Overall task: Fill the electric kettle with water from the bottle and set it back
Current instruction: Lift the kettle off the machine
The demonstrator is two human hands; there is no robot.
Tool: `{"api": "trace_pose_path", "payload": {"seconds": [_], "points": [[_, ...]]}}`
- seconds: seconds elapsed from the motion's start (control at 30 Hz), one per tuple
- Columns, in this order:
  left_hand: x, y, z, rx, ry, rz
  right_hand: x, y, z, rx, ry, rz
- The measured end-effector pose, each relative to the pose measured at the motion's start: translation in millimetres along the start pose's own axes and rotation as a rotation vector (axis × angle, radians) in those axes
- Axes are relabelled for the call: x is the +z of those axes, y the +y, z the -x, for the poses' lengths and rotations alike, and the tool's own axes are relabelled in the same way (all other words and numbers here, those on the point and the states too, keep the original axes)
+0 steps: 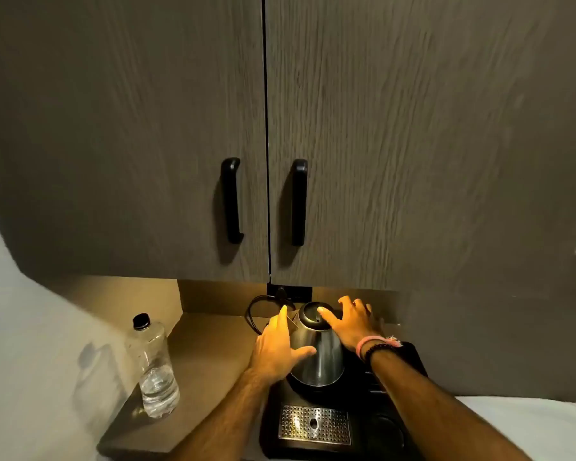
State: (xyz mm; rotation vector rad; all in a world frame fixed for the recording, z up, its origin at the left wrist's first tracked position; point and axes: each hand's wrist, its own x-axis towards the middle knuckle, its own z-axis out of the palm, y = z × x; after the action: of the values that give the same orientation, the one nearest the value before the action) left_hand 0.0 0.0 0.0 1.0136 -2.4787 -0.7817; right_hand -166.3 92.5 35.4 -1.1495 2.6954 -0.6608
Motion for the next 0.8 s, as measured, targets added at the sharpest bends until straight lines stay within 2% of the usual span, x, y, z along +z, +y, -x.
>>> {"api": "trace_pose_path", "payload": {"seconds": [0.1, 0.2, 0.43, 0.8], "points": [[8, 8, -14, -0.097, -0.048, 0.136, 10, -4, -23, 0.104, -0.122, -0.128], [19, 13, -26, -0.174, -0.064, 0.240, 19, -8, -39, 0.145, -0.205, -0.023], [42, 7, -35, -0.285, 0.015, 0.454, 33, 1, -56, 0.091, -0.175, -0.042], [50, -3, -30, -0.290, 0.010, 0.612, 29, 8, -49, 0.026, -0.070, -0.121]]}}
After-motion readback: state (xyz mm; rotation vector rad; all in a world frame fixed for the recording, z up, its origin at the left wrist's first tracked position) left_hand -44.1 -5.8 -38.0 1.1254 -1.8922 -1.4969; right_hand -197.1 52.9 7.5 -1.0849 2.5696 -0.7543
